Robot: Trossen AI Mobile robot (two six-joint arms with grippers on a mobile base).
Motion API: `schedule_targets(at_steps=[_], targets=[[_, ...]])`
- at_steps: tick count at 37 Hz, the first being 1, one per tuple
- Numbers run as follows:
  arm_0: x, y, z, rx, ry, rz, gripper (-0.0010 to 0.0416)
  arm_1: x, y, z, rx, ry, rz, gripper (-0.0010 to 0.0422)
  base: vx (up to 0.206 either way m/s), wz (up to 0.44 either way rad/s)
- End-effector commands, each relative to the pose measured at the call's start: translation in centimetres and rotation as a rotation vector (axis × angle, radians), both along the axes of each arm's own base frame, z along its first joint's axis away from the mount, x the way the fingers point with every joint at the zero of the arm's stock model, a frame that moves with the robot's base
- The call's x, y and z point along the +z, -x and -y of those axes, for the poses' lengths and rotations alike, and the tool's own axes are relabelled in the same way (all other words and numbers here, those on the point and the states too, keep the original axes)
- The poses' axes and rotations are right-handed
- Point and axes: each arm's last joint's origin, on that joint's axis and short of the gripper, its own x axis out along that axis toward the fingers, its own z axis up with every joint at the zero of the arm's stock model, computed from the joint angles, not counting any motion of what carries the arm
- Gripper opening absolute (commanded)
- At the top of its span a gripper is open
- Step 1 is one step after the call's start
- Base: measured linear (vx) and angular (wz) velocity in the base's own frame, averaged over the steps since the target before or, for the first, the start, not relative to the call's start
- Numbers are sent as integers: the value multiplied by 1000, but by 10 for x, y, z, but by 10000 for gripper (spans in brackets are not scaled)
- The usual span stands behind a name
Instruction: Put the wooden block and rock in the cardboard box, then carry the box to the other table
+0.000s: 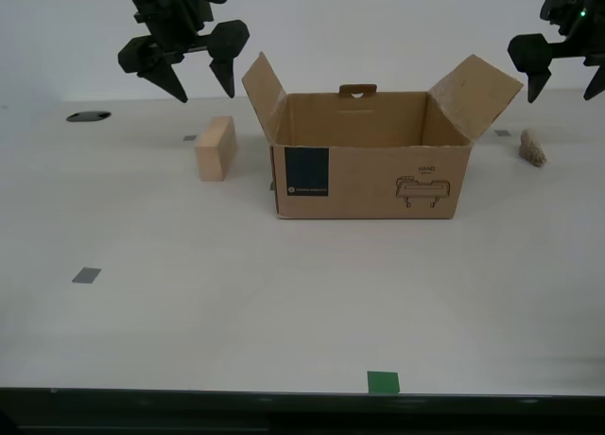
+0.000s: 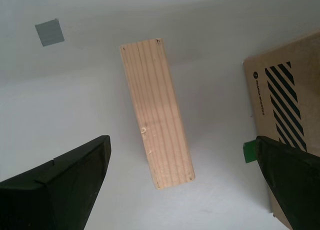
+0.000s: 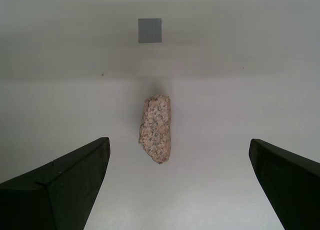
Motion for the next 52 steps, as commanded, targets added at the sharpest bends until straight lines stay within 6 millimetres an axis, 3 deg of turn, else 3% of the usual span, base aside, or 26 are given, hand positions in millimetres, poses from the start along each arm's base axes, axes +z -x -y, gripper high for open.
schedule_targets(at_steps=[1,8,17,24,36,44,52], targets=[[0,0,-1,-6,0,-1,384,0,-2,0,10,1,17,393,0,0],[-1,1,-2,-5,-2,-7,367,-13,-6,1,16,-3,-8,393,0,0],[-2,3,-3,-4,-5,-30,351,-59,-13,4,22,-32,-106,393,0,0],[-9,0,-3,-3,-7,-41,356,-59,-14,3,24,-28,-91,393,0,0],[-37,-10,-3,2,-8,-54,371,-68,-15,4,29,-31,-102,394,0,0],[-41,-24,-1,2,-5,-38,356,-68,-15,4,31,-32,-106,393,0,0],[-59,-42,1,10,-12,-101,364,-69,-14,4,33,-34,-118,394,0,0]])
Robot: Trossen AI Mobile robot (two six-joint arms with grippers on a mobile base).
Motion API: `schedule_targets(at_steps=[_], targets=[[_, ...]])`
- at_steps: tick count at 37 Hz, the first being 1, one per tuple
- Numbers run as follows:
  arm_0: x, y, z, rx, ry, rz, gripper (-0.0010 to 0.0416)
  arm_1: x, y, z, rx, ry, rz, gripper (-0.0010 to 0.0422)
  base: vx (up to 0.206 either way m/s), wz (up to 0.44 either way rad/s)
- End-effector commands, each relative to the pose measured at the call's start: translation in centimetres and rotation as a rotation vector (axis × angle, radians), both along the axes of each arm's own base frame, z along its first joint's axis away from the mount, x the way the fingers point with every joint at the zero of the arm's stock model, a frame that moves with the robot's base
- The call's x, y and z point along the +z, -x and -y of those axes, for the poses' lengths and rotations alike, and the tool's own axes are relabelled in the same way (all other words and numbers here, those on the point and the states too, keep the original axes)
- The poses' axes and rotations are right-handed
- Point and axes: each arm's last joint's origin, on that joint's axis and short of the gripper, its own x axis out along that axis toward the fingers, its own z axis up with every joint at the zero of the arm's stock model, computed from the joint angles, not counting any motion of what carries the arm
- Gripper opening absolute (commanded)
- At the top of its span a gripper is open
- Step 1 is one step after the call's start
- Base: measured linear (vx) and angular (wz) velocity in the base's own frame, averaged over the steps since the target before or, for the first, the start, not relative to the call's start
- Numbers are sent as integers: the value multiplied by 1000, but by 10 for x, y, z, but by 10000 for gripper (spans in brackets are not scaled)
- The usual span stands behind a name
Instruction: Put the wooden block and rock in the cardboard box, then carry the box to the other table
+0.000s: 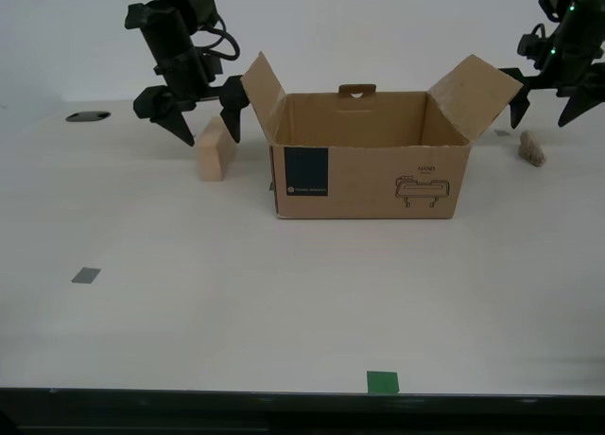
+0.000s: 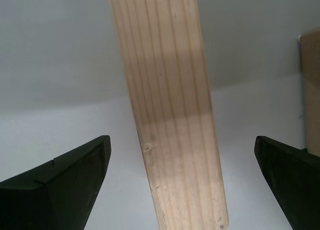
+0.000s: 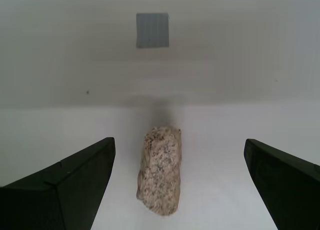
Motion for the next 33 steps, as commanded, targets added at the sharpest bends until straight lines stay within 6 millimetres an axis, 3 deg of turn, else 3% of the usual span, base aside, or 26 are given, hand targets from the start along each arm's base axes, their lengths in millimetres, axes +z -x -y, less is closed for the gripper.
schedule_targets(at_steps=[1,7,33], targets=[[-10,-6,0,8,-3,-56,366,0,1,0,1,-3,-10,394,0,0],[-24,-10,-2,39,-1,-104,372,0,2,0,2,-6,-17,394,0,0],[-33,-6,-3,48,2,-100,343,-3,-6,0,55,-41,43,393,0,0]])
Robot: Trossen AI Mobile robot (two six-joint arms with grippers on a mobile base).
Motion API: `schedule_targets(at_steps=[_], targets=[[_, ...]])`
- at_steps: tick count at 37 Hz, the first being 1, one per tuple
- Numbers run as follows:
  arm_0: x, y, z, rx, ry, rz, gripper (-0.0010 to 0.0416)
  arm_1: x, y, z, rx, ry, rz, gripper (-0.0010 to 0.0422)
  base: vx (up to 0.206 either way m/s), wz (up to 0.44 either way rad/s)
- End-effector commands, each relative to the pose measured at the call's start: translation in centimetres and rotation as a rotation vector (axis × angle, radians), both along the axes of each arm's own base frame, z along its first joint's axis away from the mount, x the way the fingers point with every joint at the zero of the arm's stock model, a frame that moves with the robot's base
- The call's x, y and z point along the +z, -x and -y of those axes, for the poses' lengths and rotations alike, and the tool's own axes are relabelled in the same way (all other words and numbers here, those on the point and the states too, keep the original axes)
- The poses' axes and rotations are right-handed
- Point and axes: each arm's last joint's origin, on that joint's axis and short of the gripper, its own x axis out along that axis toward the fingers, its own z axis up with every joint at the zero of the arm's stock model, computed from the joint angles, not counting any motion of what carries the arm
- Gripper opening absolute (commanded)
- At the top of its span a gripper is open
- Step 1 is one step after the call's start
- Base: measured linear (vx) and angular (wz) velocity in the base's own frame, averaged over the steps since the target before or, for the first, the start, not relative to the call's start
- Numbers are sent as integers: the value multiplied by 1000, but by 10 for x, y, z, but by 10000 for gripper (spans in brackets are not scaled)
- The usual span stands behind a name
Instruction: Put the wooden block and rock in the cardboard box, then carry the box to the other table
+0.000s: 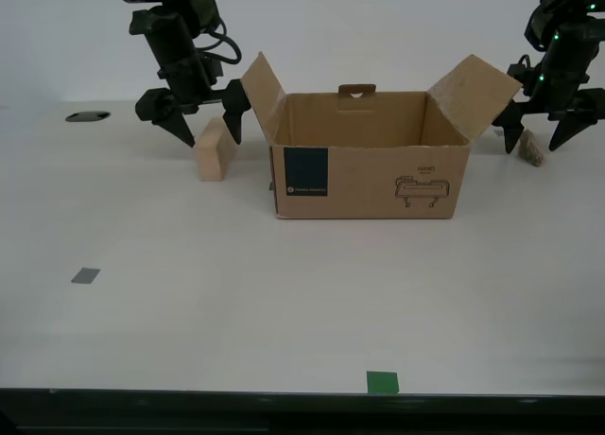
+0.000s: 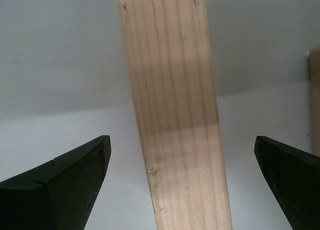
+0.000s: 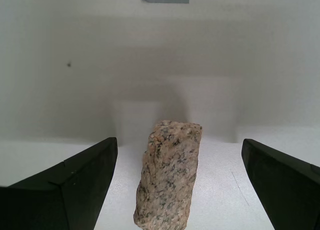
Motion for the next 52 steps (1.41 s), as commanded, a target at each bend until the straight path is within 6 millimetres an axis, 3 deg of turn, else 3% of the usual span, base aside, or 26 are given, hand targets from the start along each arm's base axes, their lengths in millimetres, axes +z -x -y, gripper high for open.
schedule_targets(at_steps=[1,14,52], targets=[[0,0,0,1,3,-2,342,1,-1,-1,28,-46,18,393,0,0],[0,0,-1,4,3,1,333,-16,1,-2,43,-83,-23,393,0,0],[0,0,-4,9,3,0,259,-13,3,6,33,-63,-42,393,0,0]])
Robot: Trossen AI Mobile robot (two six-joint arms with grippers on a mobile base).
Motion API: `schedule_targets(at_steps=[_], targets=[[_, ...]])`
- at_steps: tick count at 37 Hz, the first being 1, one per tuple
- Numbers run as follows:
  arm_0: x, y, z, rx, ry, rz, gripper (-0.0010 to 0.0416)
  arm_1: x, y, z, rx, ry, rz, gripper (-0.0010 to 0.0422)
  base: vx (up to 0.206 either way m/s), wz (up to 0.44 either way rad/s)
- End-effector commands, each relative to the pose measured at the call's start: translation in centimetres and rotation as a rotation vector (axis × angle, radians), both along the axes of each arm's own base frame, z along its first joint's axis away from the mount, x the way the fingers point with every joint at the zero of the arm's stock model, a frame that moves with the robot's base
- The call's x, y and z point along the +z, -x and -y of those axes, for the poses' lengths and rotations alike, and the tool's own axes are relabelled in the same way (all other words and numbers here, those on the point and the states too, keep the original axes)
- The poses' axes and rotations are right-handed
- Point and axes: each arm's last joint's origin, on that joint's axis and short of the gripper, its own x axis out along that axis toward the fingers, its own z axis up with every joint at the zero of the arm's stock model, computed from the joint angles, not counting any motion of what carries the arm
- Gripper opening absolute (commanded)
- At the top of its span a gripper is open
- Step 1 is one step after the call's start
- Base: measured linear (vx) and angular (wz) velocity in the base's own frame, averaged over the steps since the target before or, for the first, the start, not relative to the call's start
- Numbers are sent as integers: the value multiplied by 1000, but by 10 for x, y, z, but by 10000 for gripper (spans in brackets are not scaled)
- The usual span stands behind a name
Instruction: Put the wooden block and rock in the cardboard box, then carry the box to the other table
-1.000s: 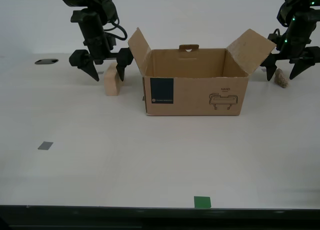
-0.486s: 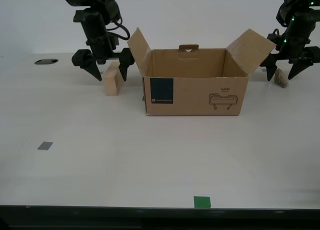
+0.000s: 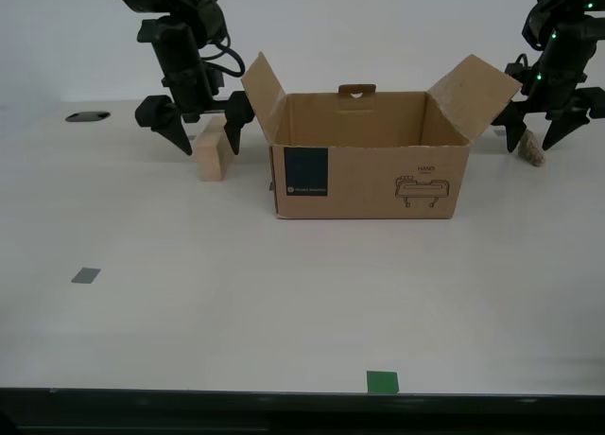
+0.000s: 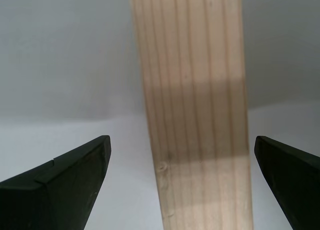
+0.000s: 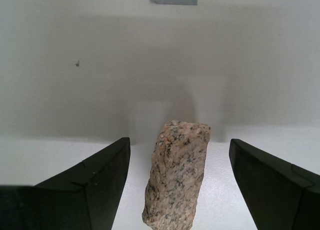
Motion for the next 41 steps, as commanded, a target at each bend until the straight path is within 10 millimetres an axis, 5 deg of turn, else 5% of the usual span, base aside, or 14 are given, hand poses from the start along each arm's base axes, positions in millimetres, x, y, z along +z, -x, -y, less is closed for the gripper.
schedule_targets(at_steps=[1,12,24,36,41], targets=[[0,0,0,1,3,0,255,0,1,0,2,0,-11,393,0,0],[0,0,-2,5,2,-2,201,-1,4,0,6,-8,-38,358,0,0],[0,-1,-2,5,3,3,120,-1,4,0,17,-5,-39,207,0,0],[0,-1,-2,5,3,4,59,0,2,0,40,5,-25,-7,0,0],[0,0,-2,5,2,0,22,0,2,1,40,7,-21,3,0,0]])
